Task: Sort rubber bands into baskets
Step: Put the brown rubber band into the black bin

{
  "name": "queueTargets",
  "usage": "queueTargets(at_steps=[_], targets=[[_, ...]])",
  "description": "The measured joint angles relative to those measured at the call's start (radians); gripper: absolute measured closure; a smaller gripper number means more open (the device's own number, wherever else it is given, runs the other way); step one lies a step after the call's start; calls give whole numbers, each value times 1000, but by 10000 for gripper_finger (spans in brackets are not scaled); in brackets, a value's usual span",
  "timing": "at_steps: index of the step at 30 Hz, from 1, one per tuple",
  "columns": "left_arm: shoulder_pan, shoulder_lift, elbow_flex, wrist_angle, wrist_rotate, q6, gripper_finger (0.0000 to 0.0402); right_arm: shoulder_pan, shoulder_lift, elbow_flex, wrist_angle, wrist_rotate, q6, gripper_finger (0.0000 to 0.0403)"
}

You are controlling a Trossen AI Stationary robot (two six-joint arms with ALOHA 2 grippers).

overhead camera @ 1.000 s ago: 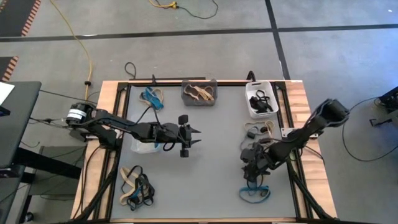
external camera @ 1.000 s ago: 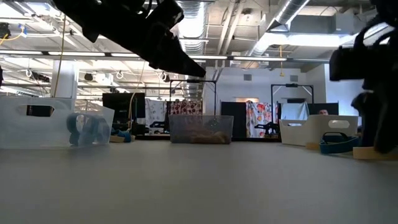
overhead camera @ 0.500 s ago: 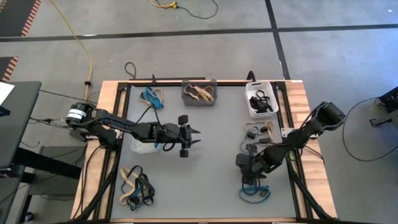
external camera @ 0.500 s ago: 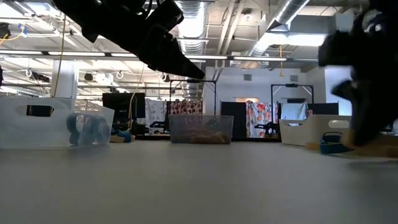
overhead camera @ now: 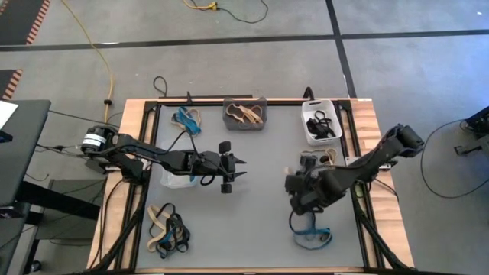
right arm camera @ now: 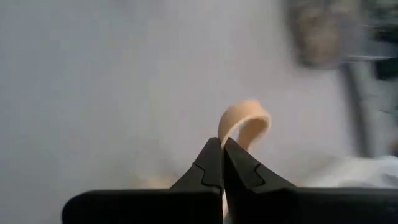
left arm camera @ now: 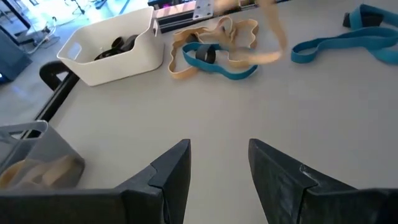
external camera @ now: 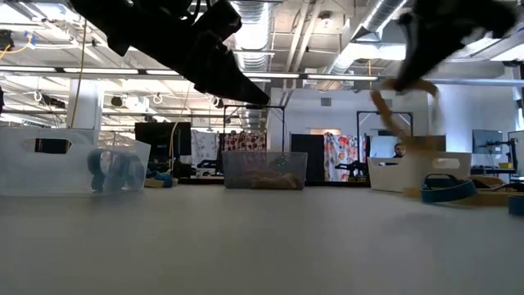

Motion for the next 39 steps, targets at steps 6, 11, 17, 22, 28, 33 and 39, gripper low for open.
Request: queueTargets(at_steps=[6,11,17,22,28,33,39], targets=[[-1,0,0,-10,38,-85,248,-139,-38,121,-224,100,0,380],[-16,14,0,-21,61,-143,248,-336,-128,131,-275,110,-37,380],[-55,74,-2,-8,61,-165,248,-604,-222,132,-242,102,-202,380],[-82,142,0,16,61,-187,248,-780,-268,132,-121,13,-369,380],[-98,204,-1,56,47,-193,248,-884,-278,132,98,-207,-496,380],[-94,213,-1,133,-38,-189,248,-867,-258,132,269,-468,-546,380],[-65,213,-1,306,-77,-129,248,-759,-207,132,398,-652,-582,380]])
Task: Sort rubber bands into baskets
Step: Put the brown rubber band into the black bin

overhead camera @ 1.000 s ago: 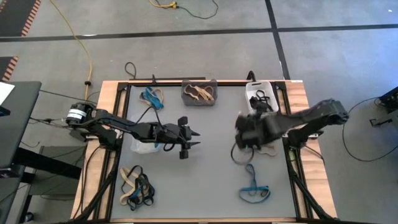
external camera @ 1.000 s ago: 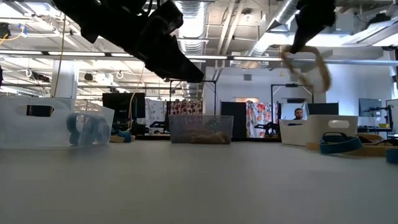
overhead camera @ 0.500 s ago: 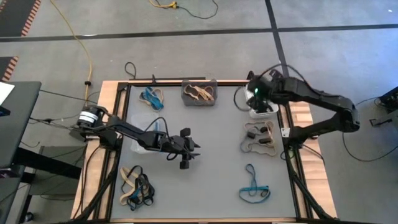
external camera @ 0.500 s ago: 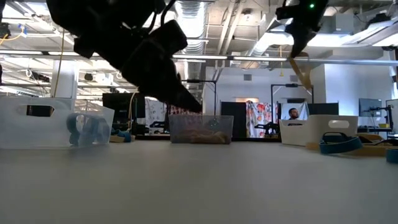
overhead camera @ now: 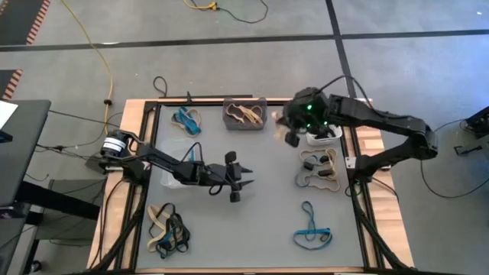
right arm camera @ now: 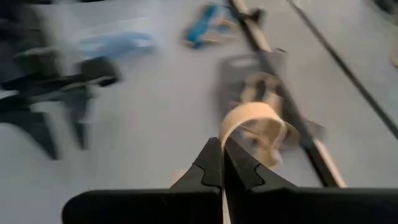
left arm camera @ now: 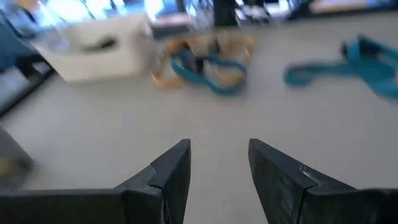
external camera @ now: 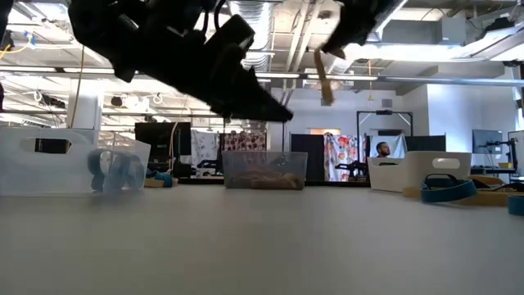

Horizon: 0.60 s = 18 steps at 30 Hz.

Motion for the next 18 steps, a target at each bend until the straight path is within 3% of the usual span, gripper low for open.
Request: queueTargets(at_steps=[4,9,14,18], targets=[[33,0,0,113,-38,13,248,89,57,0,36,-63,-12,379],[75,0,0,172,-45,10,248,198,137,0,65,-67,-15,371],[106,0,0,214,60,-21,244,279,207,0,132,-66,-29,375],[110,0,0,243,174,-28,219,310,244,0,178,-65,-42,375]])
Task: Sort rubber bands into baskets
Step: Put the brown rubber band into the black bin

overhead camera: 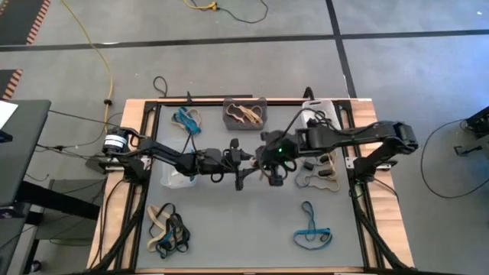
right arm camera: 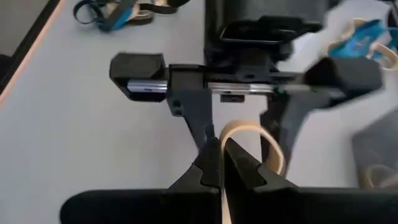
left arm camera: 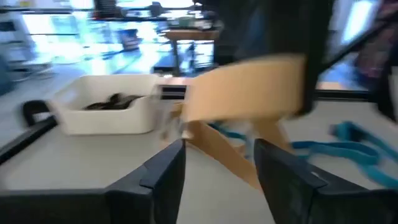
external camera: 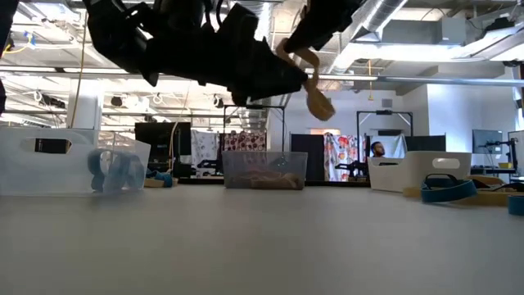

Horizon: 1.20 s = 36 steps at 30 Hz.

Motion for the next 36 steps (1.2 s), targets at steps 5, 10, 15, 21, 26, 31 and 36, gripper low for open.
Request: queueTargets(at_steps=[5,10,15,21,26,31,36], targets=[[-1,0,0,1,-56,-29,190,13,19,-1,20,1,0,374],[15,0,0,-7,-94,-36,197,30,29,-2,31,1,4,374],[13,0,0,-25,-53,-10,269,46,29,-1,23,1,8,373],[3,0,0,-65,-54,47,389,51,29,-1,1,30,36,373],[-4,-1,0,-68,-54,123,401,51,29,-1,-31,33,108,366],[13,-19,0,-96,-65,170,401,56,29,-1,-103,95,171,343],[66,-102,0,-187,-68,204,401,74,29,-1,-184,206,212,298]])
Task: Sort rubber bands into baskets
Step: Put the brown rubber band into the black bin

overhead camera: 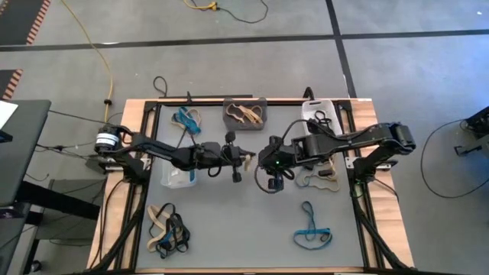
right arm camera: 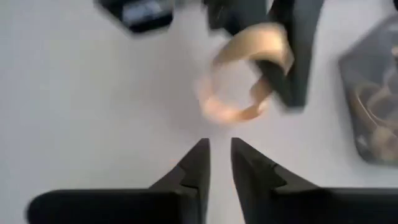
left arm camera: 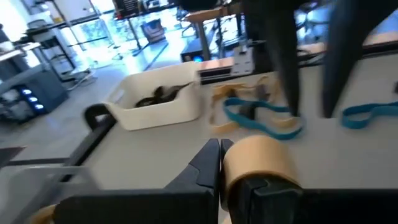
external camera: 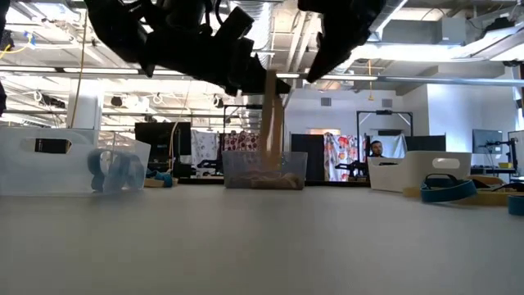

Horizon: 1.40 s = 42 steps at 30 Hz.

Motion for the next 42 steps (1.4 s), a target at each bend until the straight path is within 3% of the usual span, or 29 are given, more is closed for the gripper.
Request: queueTargets(at_steps=[8,15,24,30,42], targets=[[145,-184,20,-219,-26,78,401,30,0,-15,-51,42,95,199],[296,-204,135,-388,-3,121,401,100,0,-154,70,59,173,179],[453,-45,341,-545,60,128,401,200,0,-422,467,96,284,189],[508,127,519,-729,57,158,401,256,0,-539,623,151,366,190],[546,397,815,-1170,68,169,401,357,0,-604,704,268,410,191]])
